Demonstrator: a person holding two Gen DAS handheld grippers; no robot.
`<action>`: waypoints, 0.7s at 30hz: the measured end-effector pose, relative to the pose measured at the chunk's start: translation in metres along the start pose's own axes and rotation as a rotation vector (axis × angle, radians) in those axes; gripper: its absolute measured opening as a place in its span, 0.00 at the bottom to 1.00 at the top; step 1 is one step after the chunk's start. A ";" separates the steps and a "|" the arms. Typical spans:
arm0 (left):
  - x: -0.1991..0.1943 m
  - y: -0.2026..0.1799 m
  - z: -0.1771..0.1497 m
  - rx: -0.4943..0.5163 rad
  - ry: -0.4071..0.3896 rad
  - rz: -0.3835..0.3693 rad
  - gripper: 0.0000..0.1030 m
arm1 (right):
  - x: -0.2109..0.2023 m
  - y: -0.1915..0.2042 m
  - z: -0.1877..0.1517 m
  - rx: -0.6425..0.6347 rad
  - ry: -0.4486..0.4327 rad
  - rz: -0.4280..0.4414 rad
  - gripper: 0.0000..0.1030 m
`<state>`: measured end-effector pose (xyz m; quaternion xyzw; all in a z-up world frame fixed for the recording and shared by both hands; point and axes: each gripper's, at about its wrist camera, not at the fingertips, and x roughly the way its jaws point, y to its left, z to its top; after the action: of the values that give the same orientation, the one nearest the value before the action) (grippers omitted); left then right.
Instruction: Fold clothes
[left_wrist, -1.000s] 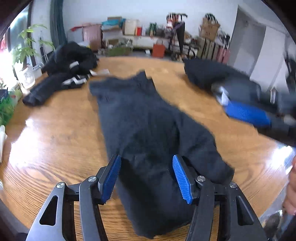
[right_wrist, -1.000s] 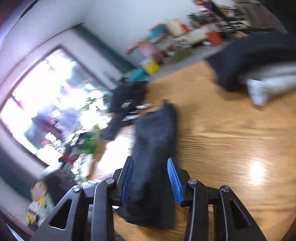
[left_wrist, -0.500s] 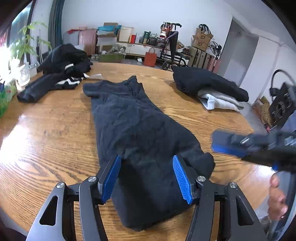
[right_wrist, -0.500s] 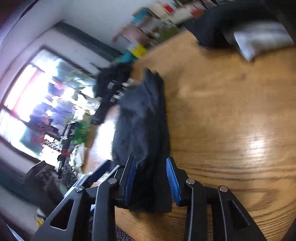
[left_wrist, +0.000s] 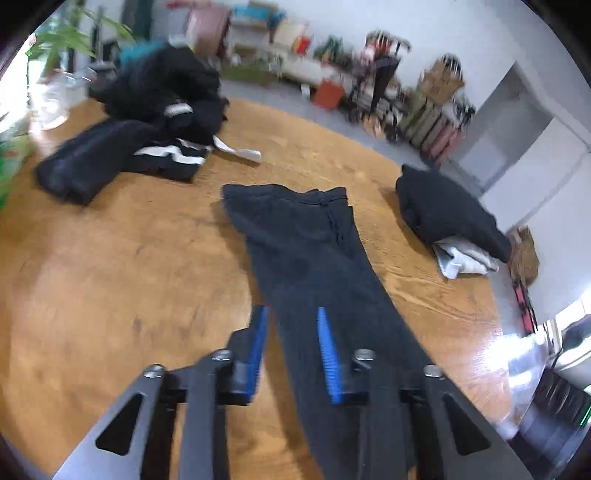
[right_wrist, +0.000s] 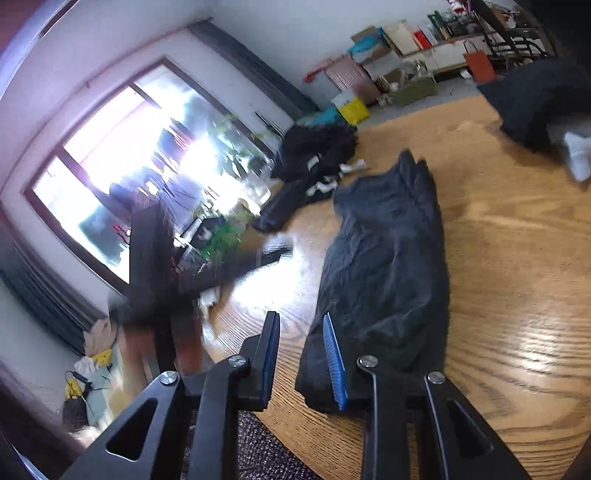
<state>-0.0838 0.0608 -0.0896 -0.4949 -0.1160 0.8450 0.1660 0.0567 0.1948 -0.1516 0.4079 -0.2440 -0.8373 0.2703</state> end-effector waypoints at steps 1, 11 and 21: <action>0.013 -0.003 0.015 0.010 0.025 0.012 0.18 | 0.006 -0.003 -0.002 0.016 0.021 -0.038 0.26; 0.026 -0.034 0.000 0.081 -0.013 0.001 0.16 | -0.006 -0.031 -0.005 0.125 0.096 -0.023 0.21; 0.014 -0.083 -0.115 0.197 -0.001 0.199 0.16 | 0.053 -0.041 0.134 -0.206 0.055 -0.403 0.24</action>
<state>0.0244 0.1460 -0.1261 -0.4849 0.0169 0.8648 0.1292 -0.0910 0.2153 -0.1332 0.4415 -0.0633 -0.8833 0.1444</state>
